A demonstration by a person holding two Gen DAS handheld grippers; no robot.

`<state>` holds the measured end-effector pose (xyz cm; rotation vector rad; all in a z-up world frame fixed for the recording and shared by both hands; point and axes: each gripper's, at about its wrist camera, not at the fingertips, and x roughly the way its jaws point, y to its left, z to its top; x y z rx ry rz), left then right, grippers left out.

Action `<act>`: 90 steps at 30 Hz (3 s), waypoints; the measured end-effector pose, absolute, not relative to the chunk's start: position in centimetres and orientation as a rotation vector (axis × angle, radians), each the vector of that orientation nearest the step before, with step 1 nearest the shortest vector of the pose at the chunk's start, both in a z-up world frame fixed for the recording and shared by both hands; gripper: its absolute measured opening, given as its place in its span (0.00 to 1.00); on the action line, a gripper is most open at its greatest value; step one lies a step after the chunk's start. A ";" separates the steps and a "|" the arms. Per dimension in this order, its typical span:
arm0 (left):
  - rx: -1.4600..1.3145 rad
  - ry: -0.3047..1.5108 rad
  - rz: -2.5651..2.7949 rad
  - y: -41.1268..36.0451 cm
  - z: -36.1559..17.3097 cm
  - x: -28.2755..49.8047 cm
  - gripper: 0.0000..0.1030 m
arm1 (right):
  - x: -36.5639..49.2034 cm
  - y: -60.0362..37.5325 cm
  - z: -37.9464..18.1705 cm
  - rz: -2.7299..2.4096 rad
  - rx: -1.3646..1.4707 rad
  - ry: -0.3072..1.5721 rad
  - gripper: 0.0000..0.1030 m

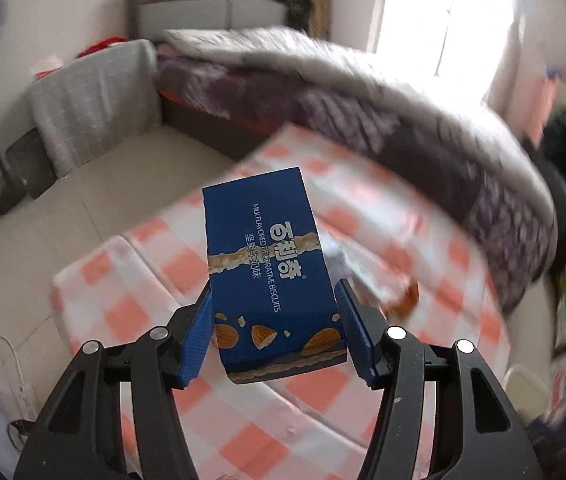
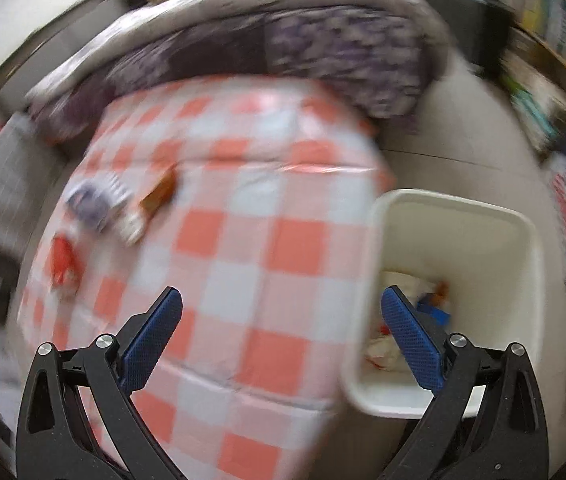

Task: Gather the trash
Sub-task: 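Grasp the blue biscuit box with the left tool while the right tool grasps the red cup, then carry the blue box and red cup over the white bin and release both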

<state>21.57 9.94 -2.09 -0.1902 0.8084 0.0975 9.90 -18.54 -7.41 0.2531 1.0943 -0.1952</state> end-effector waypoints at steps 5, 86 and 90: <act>-0.218 0.666 0.144 14.6 2.9 20.7 0.56 | 12.5 -11.1 -9.7 -0.058 0.190 1.122 0.93; -0.072 0.762 -0.244 -5.0 -1.7 16.3 0.57 | 8.2 -24.9 -2.0 -0.364 0.252 0.905 0.46; -0.047 0.790 -0.285 -7.3 -2.7 15.9 0.57 | 7.2 -26.9 -1.8 -0.399 0.257 0.917 0.46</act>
